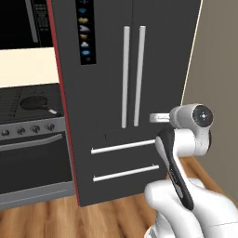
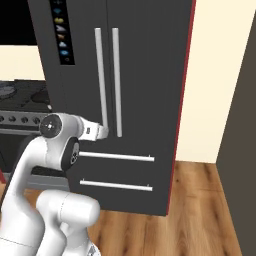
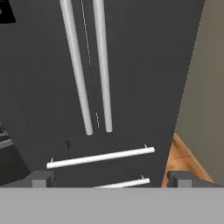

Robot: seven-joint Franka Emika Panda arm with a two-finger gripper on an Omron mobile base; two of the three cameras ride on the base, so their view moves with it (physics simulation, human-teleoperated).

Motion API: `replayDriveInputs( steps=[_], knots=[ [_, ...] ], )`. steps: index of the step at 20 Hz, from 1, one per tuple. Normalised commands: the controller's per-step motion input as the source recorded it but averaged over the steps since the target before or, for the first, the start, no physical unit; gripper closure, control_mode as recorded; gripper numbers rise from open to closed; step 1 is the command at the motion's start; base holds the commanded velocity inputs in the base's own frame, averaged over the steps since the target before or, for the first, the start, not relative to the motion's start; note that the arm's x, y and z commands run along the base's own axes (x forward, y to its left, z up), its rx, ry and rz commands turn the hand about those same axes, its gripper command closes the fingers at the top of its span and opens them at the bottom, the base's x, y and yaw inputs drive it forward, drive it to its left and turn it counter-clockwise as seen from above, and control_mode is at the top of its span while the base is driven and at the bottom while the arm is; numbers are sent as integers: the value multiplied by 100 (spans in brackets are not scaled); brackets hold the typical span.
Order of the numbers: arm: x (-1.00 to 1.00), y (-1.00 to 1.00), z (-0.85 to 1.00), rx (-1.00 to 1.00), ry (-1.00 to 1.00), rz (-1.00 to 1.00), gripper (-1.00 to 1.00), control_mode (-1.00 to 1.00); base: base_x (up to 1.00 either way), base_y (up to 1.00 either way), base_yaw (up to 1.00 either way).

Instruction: Place one of the steaks on the plate and the other in the bowl. Then place the bowl in the fridge.

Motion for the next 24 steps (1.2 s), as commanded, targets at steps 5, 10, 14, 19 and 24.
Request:
replayDriveInputs(
  steps=[5,10,14,19,24],
  knots=[
    [81,-10,38,-5,16,0,-100,-100,0,0,0],
    [32,4,0,0,2,-3,-100,-100,0,0,0],
    [27,0,12,0,0,3,-100,-100,0,0,0],
    [57,-1,7,1,0,5,-100,-100,0,0,0],
    [49,0,1,0,0,5,-100,-100,0,0,0]
  ],
)
